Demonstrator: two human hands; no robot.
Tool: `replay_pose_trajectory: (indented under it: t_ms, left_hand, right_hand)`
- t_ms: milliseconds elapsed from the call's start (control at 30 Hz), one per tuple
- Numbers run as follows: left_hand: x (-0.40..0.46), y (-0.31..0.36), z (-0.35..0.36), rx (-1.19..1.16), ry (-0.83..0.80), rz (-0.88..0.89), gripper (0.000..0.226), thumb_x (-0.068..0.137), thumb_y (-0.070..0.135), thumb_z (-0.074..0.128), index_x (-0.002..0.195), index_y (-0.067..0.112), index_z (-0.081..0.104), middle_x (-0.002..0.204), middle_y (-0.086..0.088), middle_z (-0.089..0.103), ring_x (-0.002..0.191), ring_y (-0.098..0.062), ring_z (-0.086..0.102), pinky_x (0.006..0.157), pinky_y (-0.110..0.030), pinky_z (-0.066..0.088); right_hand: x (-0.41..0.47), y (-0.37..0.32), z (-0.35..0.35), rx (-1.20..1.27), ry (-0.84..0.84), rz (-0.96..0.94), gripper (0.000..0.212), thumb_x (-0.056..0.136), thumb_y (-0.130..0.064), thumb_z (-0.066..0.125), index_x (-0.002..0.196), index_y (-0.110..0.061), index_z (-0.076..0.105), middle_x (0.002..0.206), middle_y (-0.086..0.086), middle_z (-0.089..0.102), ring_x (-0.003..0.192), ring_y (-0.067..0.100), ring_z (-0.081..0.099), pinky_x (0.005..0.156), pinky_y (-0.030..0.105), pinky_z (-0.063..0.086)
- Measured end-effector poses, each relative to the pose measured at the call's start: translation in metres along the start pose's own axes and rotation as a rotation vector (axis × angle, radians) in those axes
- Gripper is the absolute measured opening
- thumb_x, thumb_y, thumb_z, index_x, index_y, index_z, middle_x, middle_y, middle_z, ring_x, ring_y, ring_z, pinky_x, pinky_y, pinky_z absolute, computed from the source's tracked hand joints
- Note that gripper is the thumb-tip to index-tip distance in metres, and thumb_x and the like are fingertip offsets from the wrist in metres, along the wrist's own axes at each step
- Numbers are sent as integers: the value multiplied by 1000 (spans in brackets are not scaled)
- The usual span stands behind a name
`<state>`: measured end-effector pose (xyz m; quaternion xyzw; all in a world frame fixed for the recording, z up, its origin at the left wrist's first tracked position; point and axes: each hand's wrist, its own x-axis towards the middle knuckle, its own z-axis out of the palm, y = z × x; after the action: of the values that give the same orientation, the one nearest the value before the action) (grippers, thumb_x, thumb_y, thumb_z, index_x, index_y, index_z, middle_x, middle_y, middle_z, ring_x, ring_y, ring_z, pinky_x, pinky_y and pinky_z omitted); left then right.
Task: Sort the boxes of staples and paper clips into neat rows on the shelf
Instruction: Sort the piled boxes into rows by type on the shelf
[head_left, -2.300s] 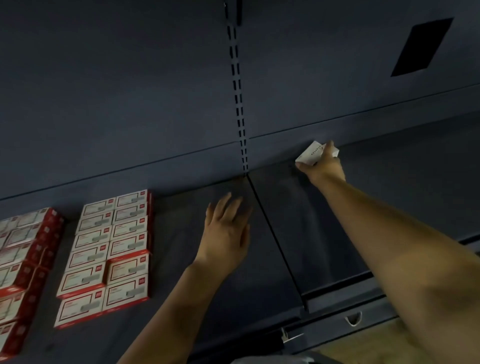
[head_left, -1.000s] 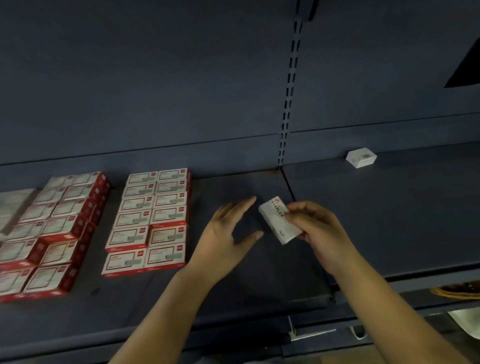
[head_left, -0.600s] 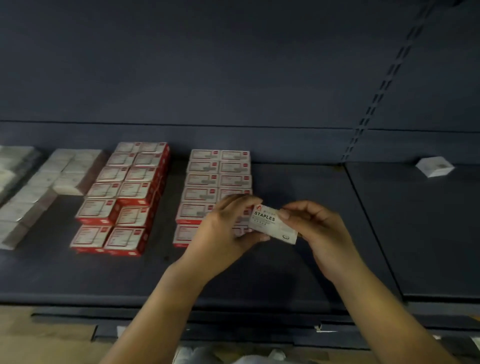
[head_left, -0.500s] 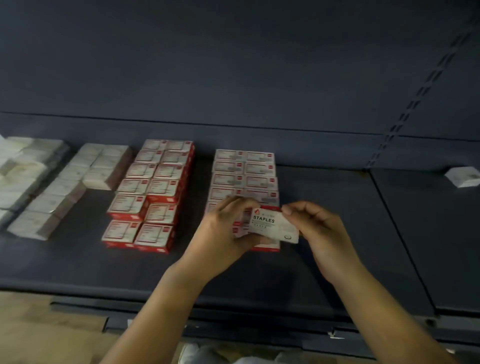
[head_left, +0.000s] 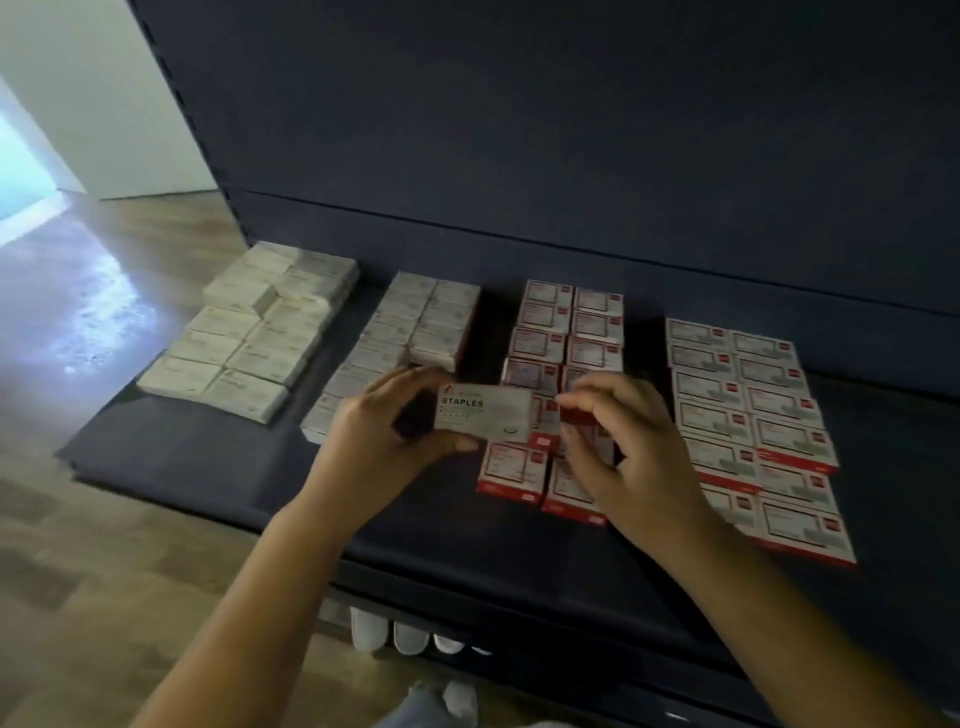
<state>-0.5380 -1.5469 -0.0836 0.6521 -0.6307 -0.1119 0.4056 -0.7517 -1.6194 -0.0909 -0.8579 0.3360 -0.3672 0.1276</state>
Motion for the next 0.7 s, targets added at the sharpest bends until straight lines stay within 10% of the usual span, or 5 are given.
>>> replay_pose_trajectory:
  t_ms: [200, 533, 700]
  left_hand:
    - [4, -61, -64, 50, 84, -24, 55, 62, 31, 80, 110, 9, 66, 106, 3, 60, 97, -1, 51, 82, -5, 35]
    - [46, -170, -106, 459, 137, -28, 46, 72, 29, 73, 109, 2, 67, 104, -18, 68, 101, -40, 59, 85, -51, 46]
    - [63, -193, -98, 498, 126, -30, 11, 76, 13, 75, 87, 10, 76, 126, -23, 56, 120, -48, 44, 96, -62, 32]
  right_hand:
    - [38, -53, 58, -54, -56, -117, 31, 85, -24, 48, 104, -6, 66, 104, 8, 59, 101, 25, 54, 86, 40, 47]
    - [61, -82, 99, -74, -136, -151, 29, 83, -27, 49, 96, -9, 68, 102, 5, 60, 102, 19, 51, 82, 42, 50]
    - [64, -72, 98, -89, -177, -158, 30, 82, -31, 52, 99, -13, 67, 109, 2, 59, 110, 16, 46, 88, 42, 47]
